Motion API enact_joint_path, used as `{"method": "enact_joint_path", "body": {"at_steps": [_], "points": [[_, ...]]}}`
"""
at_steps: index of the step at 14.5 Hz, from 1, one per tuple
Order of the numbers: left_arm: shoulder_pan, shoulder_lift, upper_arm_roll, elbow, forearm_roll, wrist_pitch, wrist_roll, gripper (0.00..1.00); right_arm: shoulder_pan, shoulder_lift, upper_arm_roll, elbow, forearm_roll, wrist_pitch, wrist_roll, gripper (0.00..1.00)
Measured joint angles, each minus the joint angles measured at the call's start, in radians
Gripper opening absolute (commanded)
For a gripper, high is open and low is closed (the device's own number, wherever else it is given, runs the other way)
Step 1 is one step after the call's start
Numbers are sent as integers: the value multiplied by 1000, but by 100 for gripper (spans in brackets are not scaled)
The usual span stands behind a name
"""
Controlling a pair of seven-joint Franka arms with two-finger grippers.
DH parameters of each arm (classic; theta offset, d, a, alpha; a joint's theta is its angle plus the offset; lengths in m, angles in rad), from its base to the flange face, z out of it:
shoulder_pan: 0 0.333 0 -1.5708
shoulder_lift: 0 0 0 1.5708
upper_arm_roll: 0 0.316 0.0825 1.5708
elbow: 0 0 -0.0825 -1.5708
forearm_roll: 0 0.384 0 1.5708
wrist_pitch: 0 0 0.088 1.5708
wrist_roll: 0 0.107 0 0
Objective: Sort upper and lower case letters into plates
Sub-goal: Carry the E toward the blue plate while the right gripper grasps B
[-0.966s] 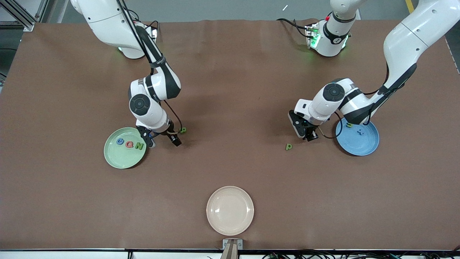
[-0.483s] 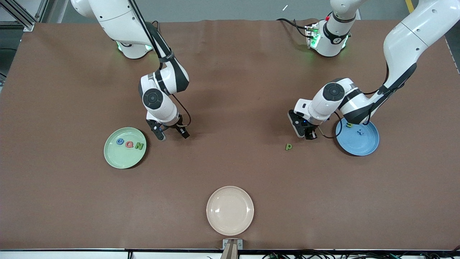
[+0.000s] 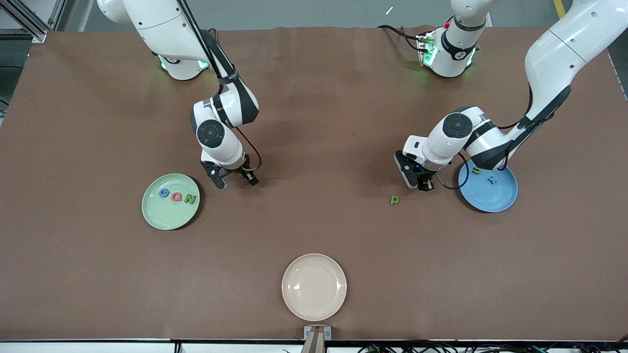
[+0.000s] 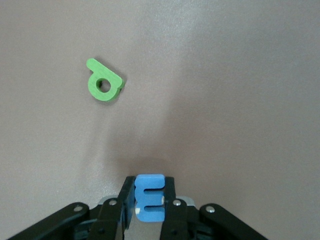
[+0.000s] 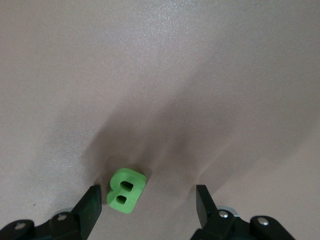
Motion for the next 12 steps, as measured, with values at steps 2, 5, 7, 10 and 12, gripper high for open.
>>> {"method": "enact_joint_path", "body": {"at_steps": [2,5,7,10,12], "points": [[19,-1,-3,2,1,0,1,18,0,0,0,0,0,1,0,78],[153,-5,-105,-2,3,-22,15,17,0,0,-2,-1,0,2,0,77],[267,-7,-202,-9,3,-74,19,17,-1,0,-6,0,0,4,0,73],[392,-8,-294,-17,0,-148,53,17,-2,0,-8,0,0,4,-1,54],[460,-8,-306,-31,-8,-164,96,17,-1,-1,-7,4,0,11,-1,30]]}}
